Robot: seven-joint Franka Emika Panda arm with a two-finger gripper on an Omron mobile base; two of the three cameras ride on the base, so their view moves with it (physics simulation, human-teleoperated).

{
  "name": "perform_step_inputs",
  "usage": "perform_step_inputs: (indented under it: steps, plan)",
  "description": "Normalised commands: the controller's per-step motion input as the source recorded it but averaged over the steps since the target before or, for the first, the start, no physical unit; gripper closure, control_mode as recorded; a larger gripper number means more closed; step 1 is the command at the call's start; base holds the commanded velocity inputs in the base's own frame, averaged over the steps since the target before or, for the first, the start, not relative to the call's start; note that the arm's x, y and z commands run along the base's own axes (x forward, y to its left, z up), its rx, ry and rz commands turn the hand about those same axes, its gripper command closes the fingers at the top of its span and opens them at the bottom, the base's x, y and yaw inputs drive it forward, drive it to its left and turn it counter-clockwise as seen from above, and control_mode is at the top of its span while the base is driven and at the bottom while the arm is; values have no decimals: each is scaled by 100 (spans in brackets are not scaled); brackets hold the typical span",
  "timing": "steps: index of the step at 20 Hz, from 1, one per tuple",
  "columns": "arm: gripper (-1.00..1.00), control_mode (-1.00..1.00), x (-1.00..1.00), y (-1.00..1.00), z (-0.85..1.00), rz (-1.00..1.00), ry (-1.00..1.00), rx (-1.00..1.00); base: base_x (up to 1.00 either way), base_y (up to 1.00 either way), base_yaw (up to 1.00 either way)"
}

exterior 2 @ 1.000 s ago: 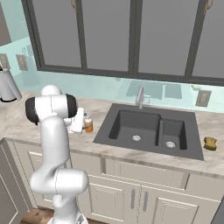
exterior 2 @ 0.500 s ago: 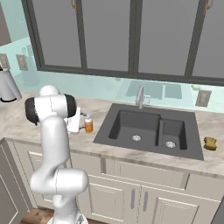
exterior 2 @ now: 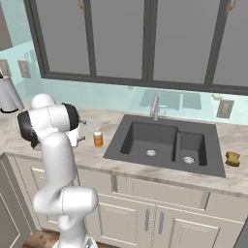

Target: Restock the sink supplies by placing the sponge and soap dispenser on the counter and next to the sink. Make sure the soap dispenser is upright.

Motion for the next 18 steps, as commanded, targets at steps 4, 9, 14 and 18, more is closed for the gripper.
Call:
perform_step_inputs:
  steps: [4,9,14,18]
  plan:
    - [-100,-100,-86,0,100,-10,-22,0,0,0,0]
    - [-100,-100,-85,-11,100,-10,-21,0,0,0,0]
    - [-100,-100,-85,-43,69,-11,-22,4,0,0,0]
    - [-100,-100,-92,-64,42,-10,-28,13,0,0,0]
